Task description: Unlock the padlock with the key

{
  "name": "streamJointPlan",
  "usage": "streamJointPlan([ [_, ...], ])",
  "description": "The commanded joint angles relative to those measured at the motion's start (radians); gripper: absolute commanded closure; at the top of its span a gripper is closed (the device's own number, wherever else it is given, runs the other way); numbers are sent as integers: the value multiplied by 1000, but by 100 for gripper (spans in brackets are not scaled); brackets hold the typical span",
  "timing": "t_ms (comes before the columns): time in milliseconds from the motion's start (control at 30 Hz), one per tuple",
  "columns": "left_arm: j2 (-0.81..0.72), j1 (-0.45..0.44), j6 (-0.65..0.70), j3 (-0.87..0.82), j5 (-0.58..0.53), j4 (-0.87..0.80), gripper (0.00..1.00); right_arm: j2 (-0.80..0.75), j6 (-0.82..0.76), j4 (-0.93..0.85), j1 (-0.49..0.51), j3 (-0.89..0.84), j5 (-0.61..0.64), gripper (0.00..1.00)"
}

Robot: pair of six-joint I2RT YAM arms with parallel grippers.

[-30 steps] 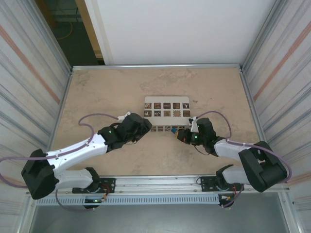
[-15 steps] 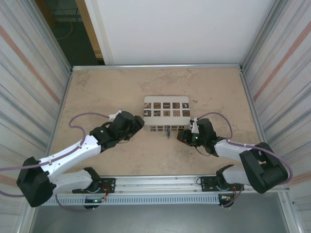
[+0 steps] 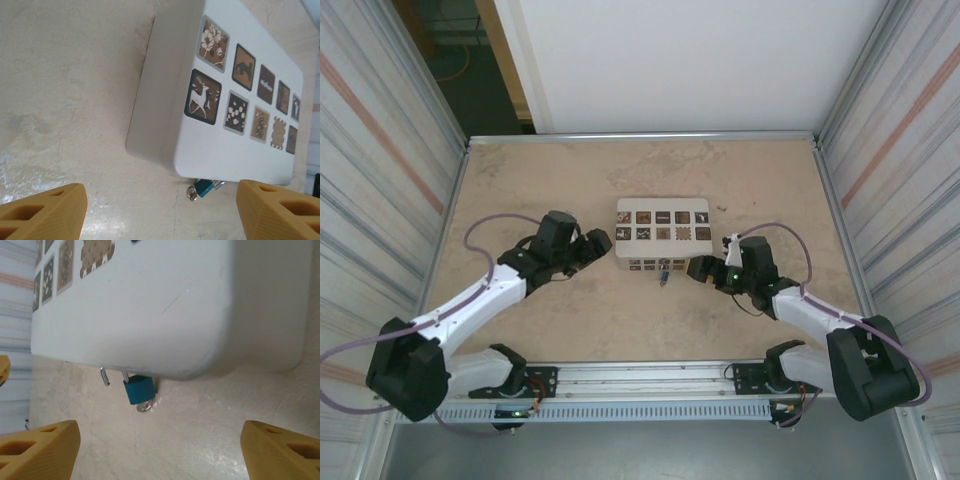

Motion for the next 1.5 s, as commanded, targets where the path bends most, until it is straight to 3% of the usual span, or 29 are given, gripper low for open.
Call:
streamJointPlan([
  [0, 75, 20, 115, 67, 132, 44, 21, -14, -48, -38, -40, 30, -38, 4],
  [333, 336, 30, 178, 229, 274, 50, 23, 111, -166, -55, -105, 145, -57, 1],
  [600, 394, 29, 153, 235, 293, 52, 24, 254, -306, -122, -104, 287, -129, 0],
  [967, 328, -17, 81, 147, 322, 128, 25, 381, -416, -170, -9, 434, -134, 1],
  [1467, 157, -68, 3, 19, 223, 113, 25, 553, -421, -133, 88, 593, -69, 0],
])
